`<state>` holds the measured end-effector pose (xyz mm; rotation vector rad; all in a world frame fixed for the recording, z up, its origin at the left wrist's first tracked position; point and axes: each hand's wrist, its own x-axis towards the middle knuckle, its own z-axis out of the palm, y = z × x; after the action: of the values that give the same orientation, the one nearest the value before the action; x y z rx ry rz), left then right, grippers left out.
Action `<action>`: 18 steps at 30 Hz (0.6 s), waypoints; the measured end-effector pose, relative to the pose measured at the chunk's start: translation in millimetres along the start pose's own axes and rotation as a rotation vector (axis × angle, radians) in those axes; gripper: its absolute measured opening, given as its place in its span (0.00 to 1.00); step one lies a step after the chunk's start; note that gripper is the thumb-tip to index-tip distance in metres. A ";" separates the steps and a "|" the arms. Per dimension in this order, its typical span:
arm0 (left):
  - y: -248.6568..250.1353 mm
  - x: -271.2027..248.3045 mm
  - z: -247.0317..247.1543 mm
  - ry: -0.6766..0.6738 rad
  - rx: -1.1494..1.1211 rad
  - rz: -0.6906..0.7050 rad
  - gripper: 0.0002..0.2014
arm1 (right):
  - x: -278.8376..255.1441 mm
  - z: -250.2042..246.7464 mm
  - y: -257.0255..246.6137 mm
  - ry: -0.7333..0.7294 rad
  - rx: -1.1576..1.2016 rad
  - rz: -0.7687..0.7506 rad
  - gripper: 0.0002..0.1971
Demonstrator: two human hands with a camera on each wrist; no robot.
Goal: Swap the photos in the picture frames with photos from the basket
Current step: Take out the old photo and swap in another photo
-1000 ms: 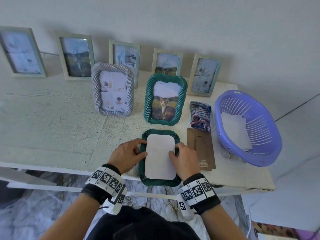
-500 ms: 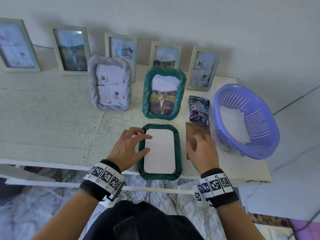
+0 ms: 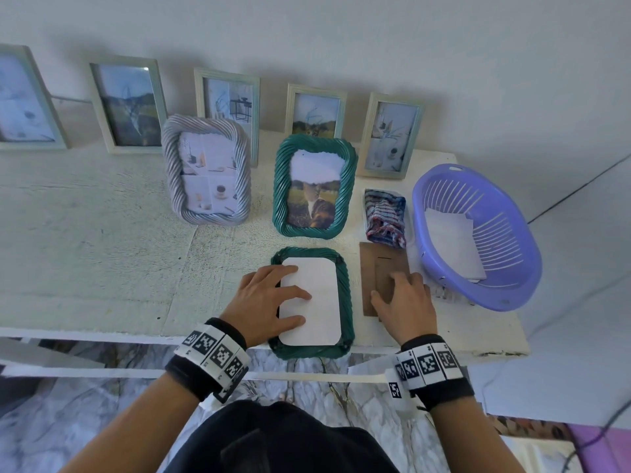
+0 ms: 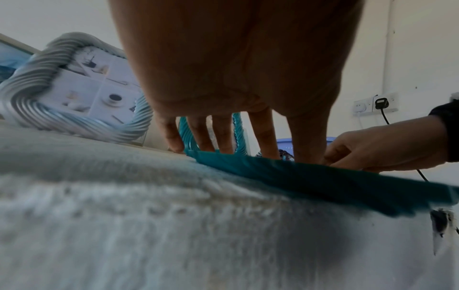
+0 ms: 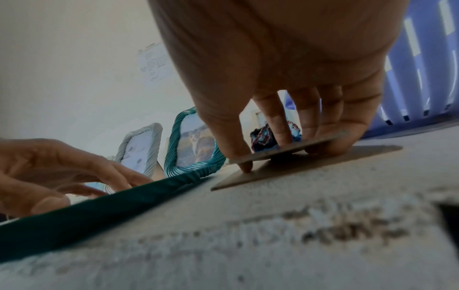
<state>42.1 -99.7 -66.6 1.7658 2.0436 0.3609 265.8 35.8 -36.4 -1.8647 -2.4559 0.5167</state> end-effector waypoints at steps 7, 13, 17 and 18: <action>-0.3 0.1 0.6 0.032 0.021 0.010 0.30 | -5.4 -2.6 7.6 0.096 0.108 -0.045 0.19; -1.1 -0.7 2.6 0.033 0.007 -0.001 0.31 | -7.6 3.0 9.2 0.113 0.083 0.009 0.23; -2.4 -1.8 3.7 0.029 0.005 0.000 0.30 | -10.4 6.2 7.8 0.118 0.186 0.041 0.22; -2.4 -1.8 3.9 0.027 0.008 -0.001 0.31 | -11.2 5.8 8.3 0.118 0.206 0.037 0.22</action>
<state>42.0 -102.1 -70.9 1.7736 2.0677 0.3789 275.6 25.7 -42.0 -1.8069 -2.2057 0.6157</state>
